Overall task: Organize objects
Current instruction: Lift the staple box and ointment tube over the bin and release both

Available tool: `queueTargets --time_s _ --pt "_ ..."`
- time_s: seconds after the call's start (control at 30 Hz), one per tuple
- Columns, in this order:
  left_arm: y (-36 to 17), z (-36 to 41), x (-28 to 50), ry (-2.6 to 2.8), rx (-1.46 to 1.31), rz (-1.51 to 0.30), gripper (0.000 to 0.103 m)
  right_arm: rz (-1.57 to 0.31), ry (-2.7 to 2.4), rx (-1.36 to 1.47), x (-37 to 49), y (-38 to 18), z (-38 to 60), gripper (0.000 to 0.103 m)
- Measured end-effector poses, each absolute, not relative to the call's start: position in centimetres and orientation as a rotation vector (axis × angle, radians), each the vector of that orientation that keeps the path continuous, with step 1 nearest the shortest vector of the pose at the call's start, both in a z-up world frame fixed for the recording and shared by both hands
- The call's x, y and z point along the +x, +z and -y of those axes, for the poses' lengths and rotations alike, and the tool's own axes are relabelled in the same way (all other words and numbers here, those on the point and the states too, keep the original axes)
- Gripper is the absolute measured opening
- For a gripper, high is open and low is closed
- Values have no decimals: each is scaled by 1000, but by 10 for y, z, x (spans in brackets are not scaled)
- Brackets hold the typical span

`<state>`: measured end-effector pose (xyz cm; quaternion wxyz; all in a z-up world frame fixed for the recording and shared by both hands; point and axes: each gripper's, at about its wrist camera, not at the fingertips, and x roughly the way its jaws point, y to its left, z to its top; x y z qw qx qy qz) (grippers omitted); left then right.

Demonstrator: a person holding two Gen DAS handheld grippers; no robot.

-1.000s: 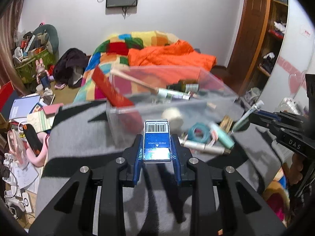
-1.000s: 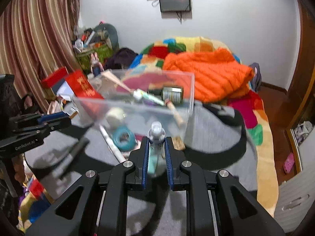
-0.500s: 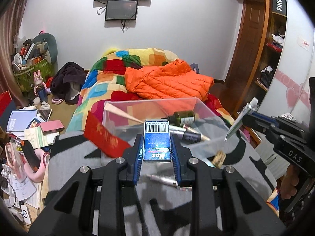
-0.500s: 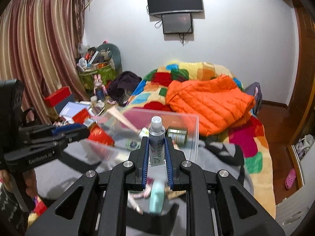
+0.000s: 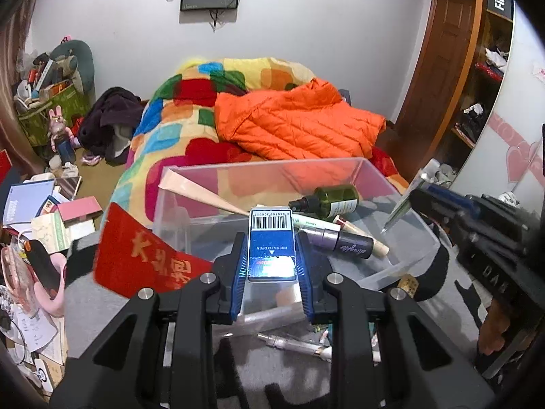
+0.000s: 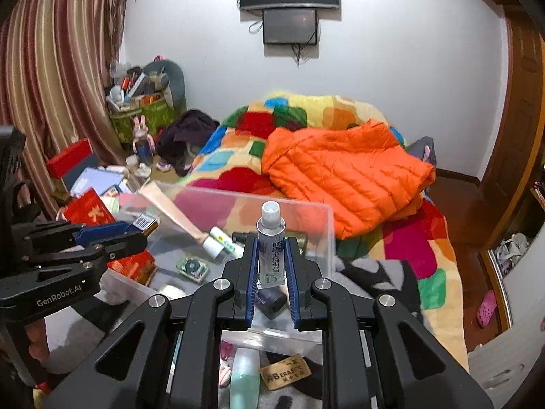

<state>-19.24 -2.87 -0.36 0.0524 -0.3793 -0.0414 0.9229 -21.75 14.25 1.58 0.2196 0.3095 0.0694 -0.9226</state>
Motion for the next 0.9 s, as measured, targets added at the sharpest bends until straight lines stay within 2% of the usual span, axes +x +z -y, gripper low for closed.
queueTargets --time_s 0.3,0.47,0.67,0.73,0.9 --pt "-10 28 -193 2775 -1182 151 28 -277 -2430 905 -214 -4 -118 14" --pt "2 27 -180 2799 -1132 145 44 -234 -2409 883 -207 6 -125 16" --pt "17 24 -157 2812 -1076 136 56 -186 -2436 861 -195 19 -148 28" --pt "17 22 -149 2805 -1076 134 57 -175 -2454 866 -191 19 -158 32" --pt "0 9 -138 2750 -1143 126 58 -149 -2484 931 -189 7 -186 33"
